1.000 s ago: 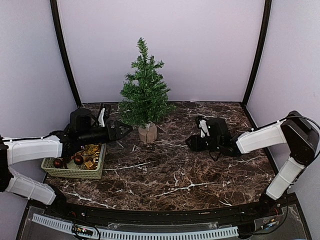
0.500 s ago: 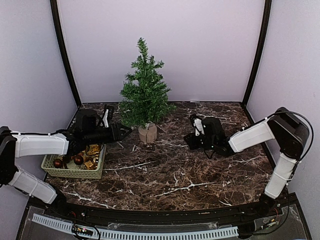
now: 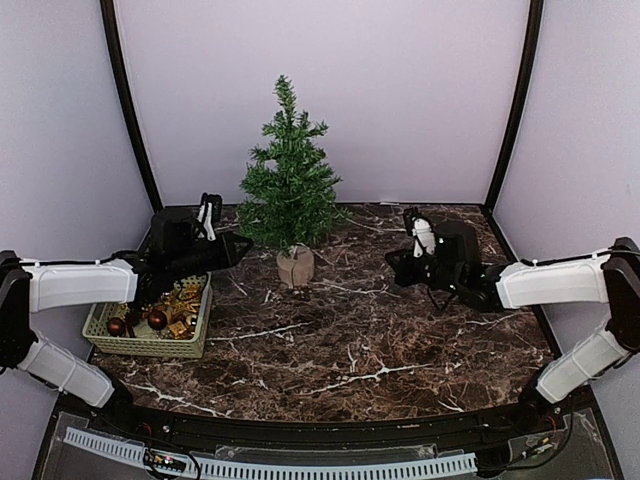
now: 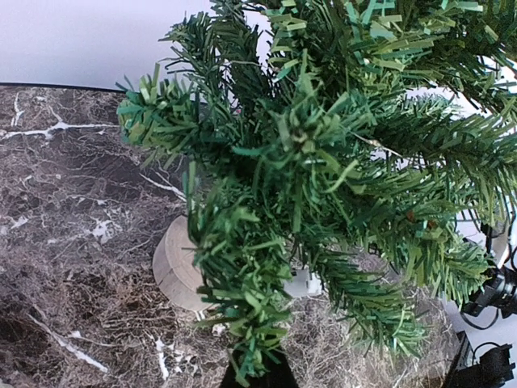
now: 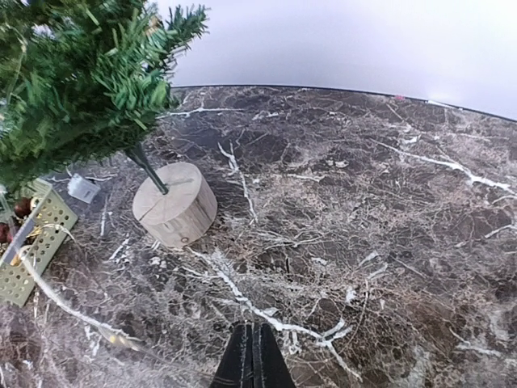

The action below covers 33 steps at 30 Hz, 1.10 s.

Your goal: Decorate the small christmas tree

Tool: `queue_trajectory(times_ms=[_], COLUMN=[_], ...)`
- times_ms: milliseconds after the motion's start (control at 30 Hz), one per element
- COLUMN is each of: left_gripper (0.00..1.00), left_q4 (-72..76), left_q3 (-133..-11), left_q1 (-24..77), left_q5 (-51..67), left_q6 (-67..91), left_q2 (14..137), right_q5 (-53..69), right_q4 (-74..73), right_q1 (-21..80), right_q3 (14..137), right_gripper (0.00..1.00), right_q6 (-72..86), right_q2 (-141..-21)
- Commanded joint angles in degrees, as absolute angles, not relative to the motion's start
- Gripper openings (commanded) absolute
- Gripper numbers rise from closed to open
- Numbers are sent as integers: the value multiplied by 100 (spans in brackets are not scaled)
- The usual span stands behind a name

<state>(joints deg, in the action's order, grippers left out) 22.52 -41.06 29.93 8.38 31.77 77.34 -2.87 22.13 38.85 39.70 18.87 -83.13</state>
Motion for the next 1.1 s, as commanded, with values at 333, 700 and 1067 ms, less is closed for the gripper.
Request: queue_trajectory(times_ms=[333, 700, 1067], left_gripper=[0, 40, 74], left_q4=[2466, 1873, 710], left_q3=[-4894, -5572, -4521], left_q1=[1942, 1571, 2225], left_q5=[1636, 1639, 719], left_q6=[2455, 1793, 2031], left_q2=[8565, 8788, 6433], right_q5=[-596, -922, -996], right_q4=[49, -461, -307], right_q1=[4500, 4718, 4720], right_q3=[4787, 5703, 5775], right_gripper=[0, 0, 0], right_q6=[2251, 2373, 2449], right_q2=[-7399, -7807, -7979])
